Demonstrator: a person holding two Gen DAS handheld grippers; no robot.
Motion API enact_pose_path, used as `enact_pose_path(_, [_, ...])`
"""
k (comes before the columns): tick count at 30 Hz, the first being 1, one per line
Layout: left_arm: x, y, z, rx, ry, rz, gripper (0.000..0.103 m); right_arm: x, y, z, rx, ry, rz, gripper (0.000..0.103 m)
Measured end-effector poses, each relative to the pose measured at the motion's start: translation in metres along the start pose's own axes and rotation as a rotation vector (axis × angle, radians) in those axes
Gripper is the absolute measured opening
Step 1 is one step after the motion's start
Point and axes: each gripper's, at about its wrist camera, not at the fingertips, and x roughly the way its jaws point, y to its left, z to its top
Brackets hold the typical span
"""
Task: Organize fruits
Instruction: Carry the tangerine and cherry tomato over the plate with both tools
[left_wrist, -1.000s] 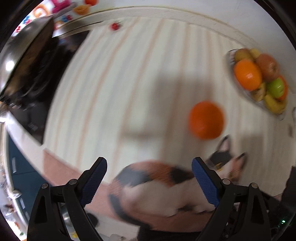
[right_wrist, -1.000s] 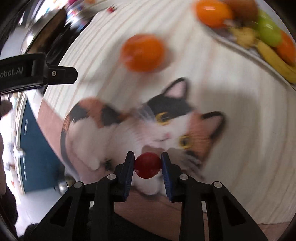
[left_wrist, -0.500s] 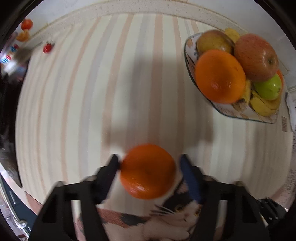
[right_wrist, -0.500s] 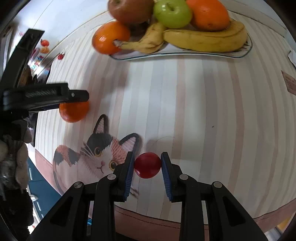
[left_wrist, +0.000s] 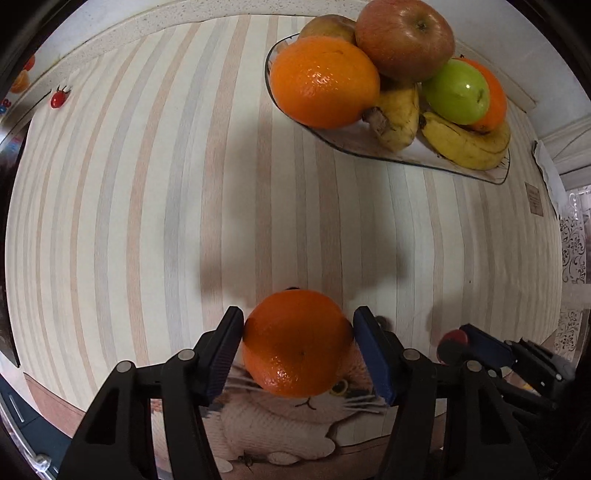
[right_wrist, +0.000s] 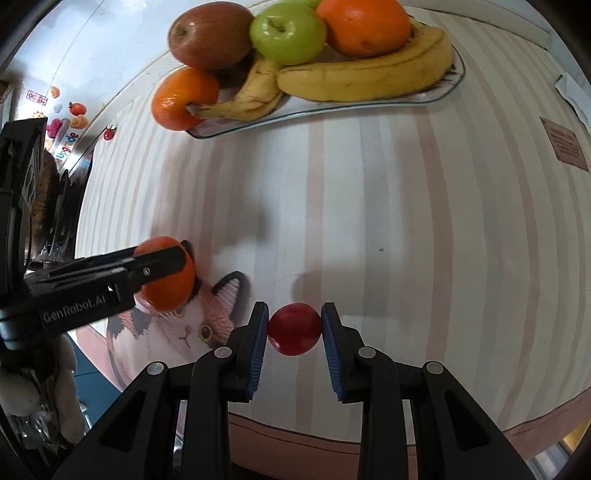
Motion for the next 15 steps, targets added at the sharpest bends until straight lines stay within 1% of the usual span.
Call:
enact_pose_path(4, [0.007, 0.015, 0.013, -0.005, 0.053, -0.042, 0.061, 0.0, -0.003, -0.001, 0.011, 0.002, 0.01, 0.032])
enact_pose_path(6, [0.014, 0.016, 0.016, -0.006, 0.089, -0.069, 0.062, 0.001, -0.004, -0.002, 0.013, 0.005, 0.016, 0.032])
enact_pose_path(9, [0.025, 0.016, 0.016, -0.018, 0.127, -0.088, 0.062, 0.0, -0.007, -0.003, 0.012, 0.005, 0.025, 0.032])
enact_pose_path(11, [0.026, 0.018, 0.011, -0.044, 0.12, -0.092, 0.062, -0.001, -0.007, -0.002, 0.013, 0.002, 0.027, 0.032])
enact_pose_path(13, [0.03, 0.021, 0.007, -0.062, 0.129, -0.117, 0.062, -0.002, -0.009, -0.002, 0.016, -0.003, 0.029, 0.032])
enact_pose_path(15, [0.031, 0.015, 0.0, -0.051, 0.129, -0.121, 0.062, -0.003, -0.012, -0.002, 0.021, -0.003, 0.032, 0.032])
